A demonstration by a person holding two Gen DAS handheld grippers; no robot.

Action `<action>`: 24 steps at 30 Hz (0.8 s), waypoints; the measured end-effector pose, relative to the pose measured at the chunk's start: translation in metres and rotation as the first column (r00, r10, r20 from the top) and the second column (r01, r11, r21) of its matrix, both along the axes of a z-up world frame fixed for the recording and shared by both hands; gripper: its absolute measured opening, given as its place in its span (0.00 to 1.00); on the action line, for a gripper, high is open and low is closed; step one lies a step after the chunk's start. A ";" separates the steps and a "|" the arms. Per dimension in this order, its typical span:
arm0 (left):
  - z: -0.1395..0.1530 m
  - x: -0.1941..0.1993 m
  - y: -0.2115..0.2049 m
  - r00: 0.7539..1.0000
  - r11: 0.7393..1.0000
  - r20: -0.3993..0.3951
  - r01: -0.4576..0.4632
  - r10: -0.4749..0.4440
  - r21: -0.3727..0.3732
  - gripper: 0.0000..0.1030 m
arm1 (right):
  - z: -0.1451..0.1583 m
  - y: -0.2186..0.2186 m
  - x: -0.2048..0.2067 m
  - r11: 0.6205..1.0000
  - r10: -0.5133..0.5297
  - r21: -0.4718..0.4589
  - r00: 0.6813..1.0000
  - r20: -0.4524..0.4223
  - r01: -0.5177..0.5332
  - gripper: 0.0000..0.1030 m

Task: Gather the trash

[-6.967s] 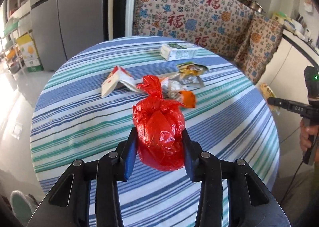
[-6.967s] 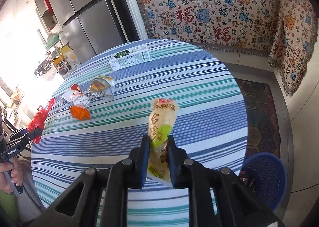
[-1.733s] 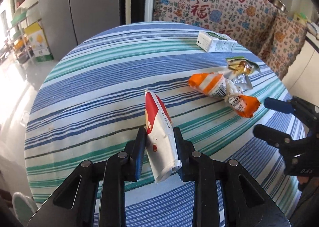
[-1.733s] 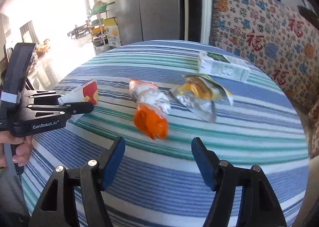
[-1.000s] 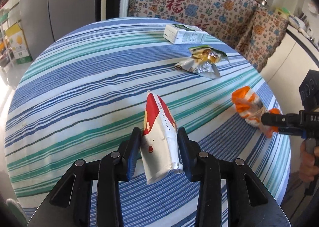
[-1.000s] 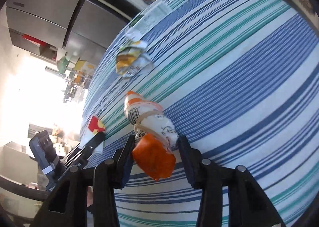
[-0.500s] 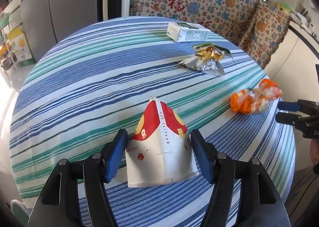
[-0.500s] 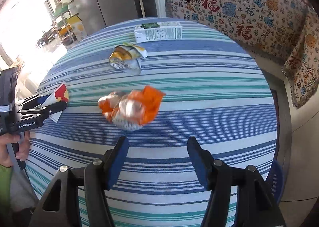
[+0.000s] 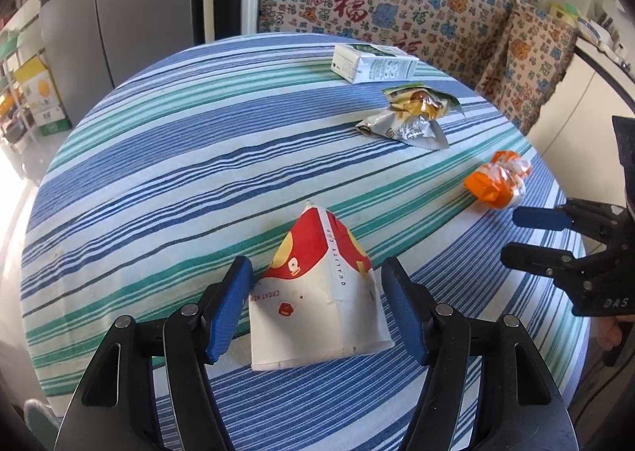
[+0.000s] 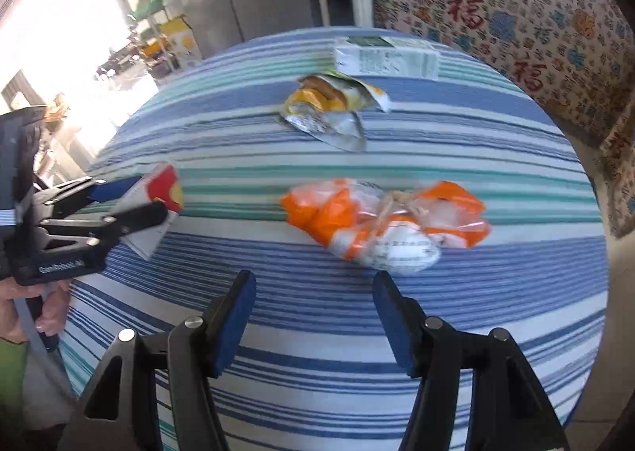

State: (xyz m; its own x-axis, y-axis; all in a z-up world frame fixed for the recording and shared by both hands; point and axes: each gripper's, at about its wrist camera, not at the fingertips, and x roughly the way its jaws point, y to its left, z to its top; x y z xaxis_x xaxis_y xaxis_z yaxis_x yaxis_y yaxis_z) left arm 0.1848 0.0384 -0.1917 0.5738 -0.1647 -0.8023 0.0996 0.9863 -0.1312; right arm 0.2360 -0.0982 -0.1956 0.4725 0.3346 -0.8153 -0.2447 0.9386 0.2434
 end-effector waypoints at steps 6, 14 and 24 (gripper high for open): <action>0.003 -0.001 0.006 1.000 1.000 -0.001 -0.003 0.003 -0.015 0.67 | 0.022 -0.009 -0.004 0.998 0.023 -0.052 0.999 0.035 -0.021 0.61; 0.004 0.002 0.001 1.000 1.000 0.018 0.007 -0.007 -0.005 0.67 | 0.034 -0.018 0.027 0.982 -0.131 -0.126 0.988 0.083 0.141 0.61; 0.003 0.002 0.003 1.000 1.000 0.006 0.016 -0.016 0.015 0.67 | 0.008 0.023 0.035 0.886 -0.018 -0.462 0.997 0.071 0.049 0.59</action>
State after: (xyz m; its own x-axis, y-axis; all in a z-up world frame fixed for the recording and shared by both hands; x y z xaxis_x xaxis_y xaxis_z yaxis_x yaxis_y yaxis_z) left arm 0.1870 0.0415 -0.1890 0.5760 -0.1616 -0.8013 0.1159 0.9865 -0.1157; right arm 0.2712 -0.0750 -0.1880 0.5323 -0.0907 -0.8417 -0.2110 0.9487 -0.2357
